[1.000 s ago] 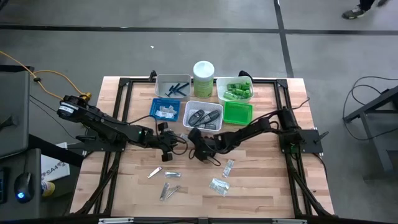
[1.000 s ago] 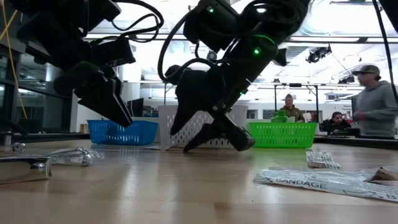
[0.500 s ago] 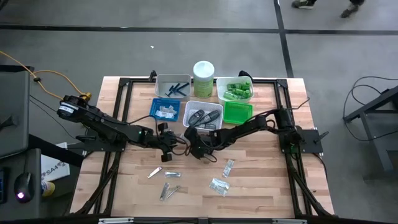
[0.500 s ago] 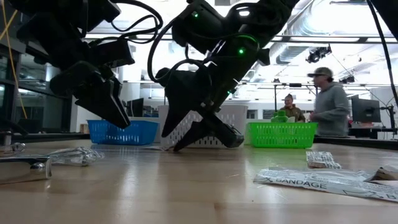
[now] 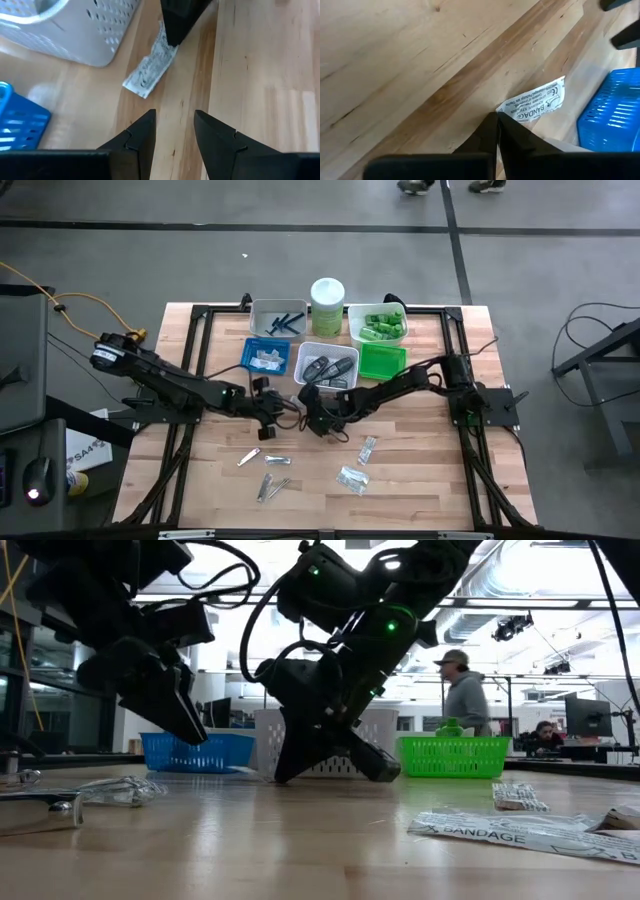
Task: Pick & Place Travel size toiletries
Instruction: Put the white bandage into the blue bin
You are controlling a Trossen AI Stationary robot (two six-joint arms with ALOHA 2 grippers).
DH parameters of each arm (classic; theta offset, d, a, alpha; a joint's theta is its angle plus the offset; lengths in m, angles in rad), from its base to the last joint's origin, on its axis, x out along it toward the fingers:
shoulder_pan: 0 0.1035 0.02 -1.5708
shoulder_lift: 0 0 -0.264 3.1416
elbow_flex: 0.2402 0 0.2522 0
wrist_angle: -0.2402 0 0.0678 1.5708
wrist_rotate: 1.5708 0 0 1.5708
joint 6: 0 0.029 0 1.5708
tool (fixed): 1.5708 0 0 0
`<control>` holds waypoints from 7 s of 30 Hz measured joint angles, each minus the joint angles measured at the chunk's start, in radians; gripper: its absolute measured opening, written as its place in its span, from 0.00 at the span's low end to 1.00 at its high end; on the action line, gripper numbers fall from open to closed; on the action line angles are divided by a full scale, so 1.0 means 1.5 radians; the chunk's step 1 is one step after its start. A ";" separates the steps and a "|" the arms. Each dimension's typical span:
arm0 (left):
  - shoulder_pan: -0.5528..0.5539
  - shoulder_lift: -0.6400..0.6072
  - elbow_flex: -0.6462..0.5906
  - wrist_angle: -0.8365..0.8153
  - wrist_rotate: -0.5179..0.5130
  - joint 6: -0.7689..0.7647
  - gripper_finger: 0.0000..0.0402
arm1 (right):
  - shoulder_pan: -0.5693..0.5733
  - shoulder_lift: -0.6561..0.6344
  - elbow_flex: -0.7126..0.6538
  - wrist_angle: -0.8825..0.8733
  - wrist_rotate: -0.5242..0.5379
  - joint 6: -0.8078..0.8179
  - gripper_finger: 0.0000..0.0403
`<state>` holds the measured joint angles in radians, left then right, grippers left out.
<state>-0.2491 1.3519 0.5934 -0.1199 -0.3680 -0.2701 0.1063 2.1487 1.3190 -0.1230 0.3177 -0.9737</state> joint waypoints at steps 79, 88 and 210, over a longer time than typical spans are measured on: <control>-0.039 -0.080 0.000 0.042 -0.203 0.437 0.00 | 0.057 -0.256 -0.001 0.008 0.050 0.425 0.46; 0.080 -0.080 0.000 -0.120 -0.246 0.399 0.00 | 0.071 -0.342 -0.001 -0.087 0.087 0.494 0.65; 0.314 -0.193 0.000 -0.149 -0.043 0.383 0.46 | 0.347 -0.238 -0.378 0.057 0.149 1.902 0.24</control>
<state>0.2226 1.0618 0.5938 -0.3431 -0.4332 0.3046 0.6262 1.7924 0.7513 -0.0382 0.5407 1.8794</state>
